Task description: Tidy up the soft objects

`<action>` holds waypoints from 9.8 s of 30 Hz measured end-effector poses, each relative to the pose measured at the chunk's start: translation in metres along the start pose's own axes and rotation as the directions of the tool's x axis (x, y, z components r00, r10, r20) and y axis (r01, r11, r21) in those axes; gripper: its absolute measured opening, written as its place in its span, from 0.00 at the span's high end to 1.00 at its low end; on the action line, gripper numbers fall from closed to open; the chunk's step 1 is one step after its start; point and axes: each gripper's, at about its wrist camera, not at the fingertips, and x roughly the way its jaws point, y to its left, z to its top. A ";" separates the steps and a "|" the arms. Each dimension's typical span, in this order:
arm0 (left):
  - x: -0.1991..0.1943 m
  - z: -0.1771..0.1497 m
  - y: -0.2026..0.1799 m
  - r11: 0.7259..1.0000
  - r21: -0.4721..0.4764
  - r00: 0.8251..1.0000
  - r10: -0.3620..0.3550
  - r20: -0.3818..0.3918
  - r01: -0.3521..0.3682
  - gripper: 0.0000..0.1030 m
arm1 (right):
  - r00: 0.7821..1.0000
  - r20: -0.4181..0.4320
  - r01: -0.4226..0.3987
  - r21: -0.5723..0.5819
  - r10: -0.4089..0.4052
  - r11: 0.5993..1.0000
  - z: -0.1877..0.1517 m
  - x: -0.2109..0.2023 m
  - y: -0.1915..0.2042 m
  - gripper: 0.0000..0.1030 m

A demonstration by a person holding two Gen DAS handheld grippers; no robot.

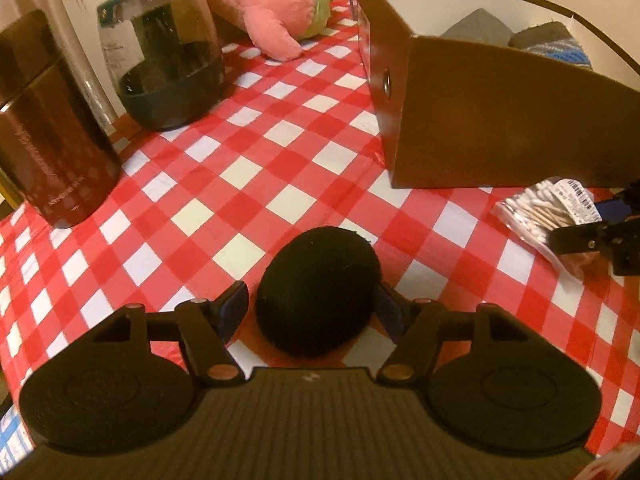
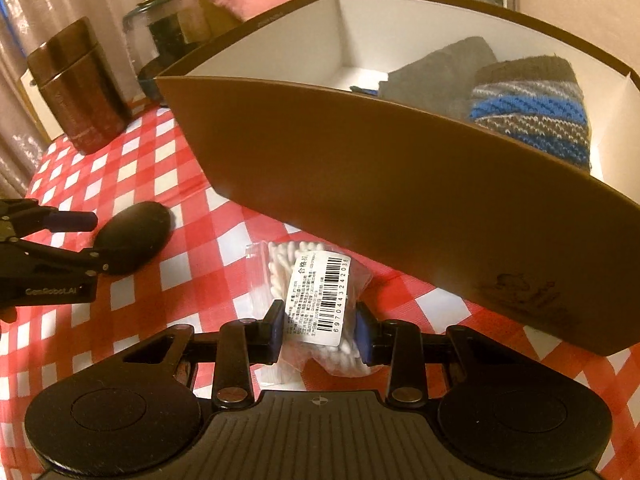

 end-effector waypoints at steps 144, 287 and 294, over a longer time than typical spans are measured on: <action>-0.038 0.204 -0.130 0.998 0.058 0.992 0.014 0.125 -0.021 0.36 | 0.985 0.161 -0.053 -0.021 0.056 0.998 0.134 -0.077 -0.117 0.65; -0.328 -0.134 -0.179 0.983 -0.185 0.977 0.040 0.210 0.000 0.27 | 0.956 0.291 -0.061 0.091 0.032 0.994 -0.175 -0.297 0.015 0.33; -0.360 -0.192 -0.175 0.987 -0.163 0.977 0.024 0.210 0.011 0.27 | 0.957 0.291 -0.039 0.110 0.005 0.993 -0.227 -0.323 0.061 0.33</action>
